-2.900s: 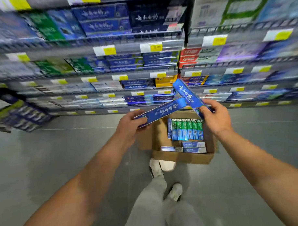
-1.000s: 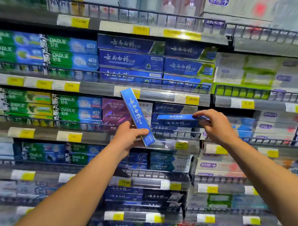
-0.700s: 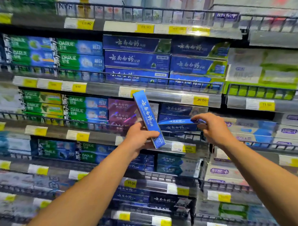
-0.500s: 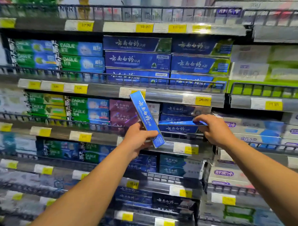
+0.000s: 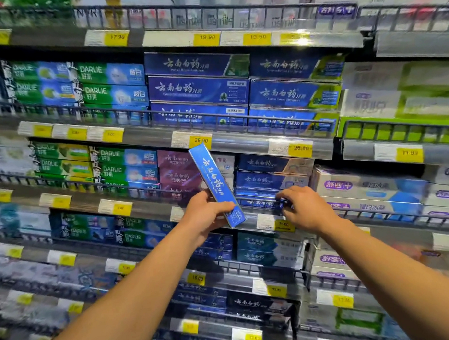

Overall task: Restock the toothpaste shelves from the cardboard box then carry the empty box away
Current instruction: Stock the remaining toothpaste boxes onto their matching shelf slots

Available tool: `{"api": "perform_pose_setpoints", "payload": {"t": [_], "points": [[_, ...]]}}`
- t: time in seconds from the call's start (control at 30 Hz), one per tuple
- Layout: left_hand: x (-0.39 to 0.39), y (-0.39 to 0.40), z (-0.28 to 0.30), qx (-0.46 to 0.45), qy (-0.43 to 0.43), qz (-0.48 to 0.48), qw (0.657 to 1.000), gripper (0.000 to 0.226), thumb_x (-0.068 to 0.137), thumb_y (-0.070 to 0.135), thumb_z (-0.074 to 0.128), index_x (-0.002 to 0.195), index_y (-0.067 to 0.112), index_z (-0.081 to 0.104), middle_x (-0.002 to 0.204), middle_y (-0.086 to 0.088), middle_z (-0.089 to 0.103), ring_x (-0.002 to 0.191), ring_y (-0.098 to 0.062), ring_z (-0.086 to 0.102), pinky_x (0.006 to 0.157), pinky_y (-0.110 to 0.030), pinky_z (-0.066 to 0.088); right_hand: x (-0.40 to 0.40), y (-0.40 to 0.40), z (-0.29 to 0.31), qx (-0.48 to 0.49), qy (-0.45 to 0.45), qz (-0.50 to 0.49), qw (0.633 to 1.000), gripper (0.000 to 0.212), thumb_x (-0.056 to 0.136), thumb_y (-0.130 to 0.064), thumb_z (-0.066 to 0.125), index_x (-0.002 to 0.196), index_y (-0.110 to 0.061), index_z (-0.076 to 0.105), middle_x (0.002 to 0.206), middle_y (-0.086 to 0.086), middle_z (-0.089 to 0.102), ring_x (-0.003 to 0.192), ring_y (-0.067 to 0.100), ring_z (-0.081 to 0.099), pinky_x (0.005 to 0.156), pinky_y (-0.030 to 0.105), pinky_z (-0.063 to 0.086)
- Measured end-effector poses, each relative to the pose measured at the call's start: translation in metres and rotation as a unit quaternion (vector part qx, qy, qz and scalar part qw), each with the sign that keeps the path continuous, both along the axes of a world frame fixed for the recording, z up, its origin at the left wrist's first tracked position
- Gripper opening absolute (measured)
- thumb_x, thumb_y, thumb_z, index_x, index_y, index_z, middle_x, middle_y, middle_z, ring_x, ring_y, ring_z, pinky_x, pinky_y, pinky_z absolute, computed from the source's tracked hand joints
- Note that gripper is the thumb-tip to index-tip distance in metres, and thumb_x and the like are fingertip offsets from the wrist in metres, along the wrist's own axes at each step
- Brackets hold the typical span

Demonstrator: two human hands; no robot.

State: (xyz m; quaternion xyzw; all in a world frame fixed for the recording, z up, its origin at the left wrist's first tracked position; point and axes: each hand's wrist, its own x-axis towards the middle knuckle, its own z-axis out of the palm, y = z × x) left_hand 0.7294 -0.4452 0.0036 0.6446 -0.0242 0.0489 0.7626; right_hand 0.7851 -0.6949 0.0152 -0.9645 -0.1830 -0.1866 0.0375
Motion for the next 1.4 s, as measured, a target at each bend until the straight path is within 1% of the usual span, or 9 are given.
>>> {"api": "perform_pose_setpoints", "payload": {"t": [0.4,0.53,0.63,0.73,0.87,0.97,1.1,1.2,1.4], "points": [[0.000,-0.002,-0.007,0.001,-0.005,-0.007,1.000,0.023,0.087,0.002,0.068,0.106,0.008,0.059,0.103,-0.010,0.071,0.085,-0.021,0.072,0.064,-0.028,0.057,-0.006,0.005,-0.003,0.071,-0.003,0.004,0.997,0.048,0.084,-0.029,0.057,0.132,-0.020,0.055,0.129,0.006,0.059,0.117,0.026,0.052,0.099,0.041,0.046],[-0.007,-0.013,-0.013,-0.034,-0.022,-0.005,0.999,0.023,0.088,0.000,0.066,0.108,0.007,0.058,0.103,-0.012,0.070,0.078,-0.018,0.071,0.064,-0.027,0.057,-0.026,0.010,-0.006,0.159,-0.047,0.055,0.985,0.031,0.089,-0.025,0.059,0.119,-0.021,0.063,0.116,-0.002,0.064,0.103,0.014,0.057,0.090,0.031,0.046],[-0.009,-0.029,-0.016,-0.079,-0.023,-0.005,0.997,0.021,0.087,-0.001,0.067,0.105,0.008,0.059,0.106,-0.016,0.069,0.086,-0.024,0.071,0.073,-0.036,0.059,-0.046,0.024,-0.004,0.225,0.010,0.117,0.967,0.024,0.086,-0.029,0.066,0.110,-0.025,0.066,0.099,-0.010,0.066,0.078,0.005,0.059,0.074,0.024,0.046],[-0.006,-0.048,-0.013,-0.119,-0.021,-0.019,0.993,0.019,0.087,0.000,0.067,0.103,0.008,0.061,0.103,-0.014,0.071,0.089,-0.028,0.070,0.088,-0.048,0.056,-0.057,0.035,-0.007,0.286,0.074,0.137,0.945,0.033,0.084,-0.034,0.071,0.115,-0.029,0.061,0.104,-0.014,0.065,0.081,0.006,0.064,0.073,0.024,0.052],[-0.002,-0.067,-0.009,-0.100,-0.022,-0.006,0.995,0.013,0.087,0.008,0.069,0.098,0.011,0.063,0.098,-0.008,0.073,0.087,-0.023,0.068,0.081,-0.040,0.052,-0.055,0.021,-0.007,0.370,0.037,0.110,0.922,0.030,0.086,-0.022,0.071,0.113,-0.030,0.062,0.109,-0.007,0.065,0.089,0.001,0.064,0.081,0.027,0.054],[0.009,-0.052,-0.004,-0.093,-0.050,0.072,0.992,0.041,0.078,0.020,0.079,0.112,0.020,0.057,0.115,-0.007,0.068,0.102,-0.024,0.067,0.089,-0.043,0.054,-0.054,-0.006,0.000,0.384,0.028,0.077,0.920,0.031,0.085,-0.014,0.069,0.112,-0.029,0.064,0.107,-0.006,0.068,0.087,0.004,0.067,0.081,0.030,0.054],[0.017,-0.033,0.009,0.122,-0.163,0.126,0.971,0.051,0.082,0.016,0.074,0.127,0.032,0.056,0.123,0.005,0.058,0.095,0.006,0.057,0.083,-0.018,0.047,-0.050,-0.036,0.012,0.328,-0.004,0.031,0.944,0.033,0.086,-0.017,0.067,0.116,-0.031,0.063,0.101,-0.006,0.067,0.080,0.012,0.065,0.071,0.026,0.045],[0.026,-0.034,0.014,0.321,-0.236,0.160,0.903,0.038,0.089,0.019,0.068,0.125,0.026,0.061,0.122,0.002,0.055,0.105,-0.005,0.048,0.087,-0.015,0.033,-0.043,-0.039,0.020,0.281,-0.052,0.007,0.958,0.035,0.088,-0.019,0.066,0.122,-0.026,0.063,0.112,-0.002,0.061,0.086,0.014,0.061,0.077,0.026,0.041],[0.038,-0.031,0.024,0.439,-0.261,0.189,0.839,0.034,0.090,0.021,0.066,0.124,0.020,0.063,0.116,-0.002,0.059,0.101,-0.023,0.058,0.083,-0.027,0.040,-0.031,-0.033,0.028,0.192,-0.105,-0.026,0.975,0.036,0.090,-0.021,0.065,0.125,-0.024,0.061,0.112,-0.002,0.056,0.102,0.017,0.057,0.081,0.025,0.040]]}}
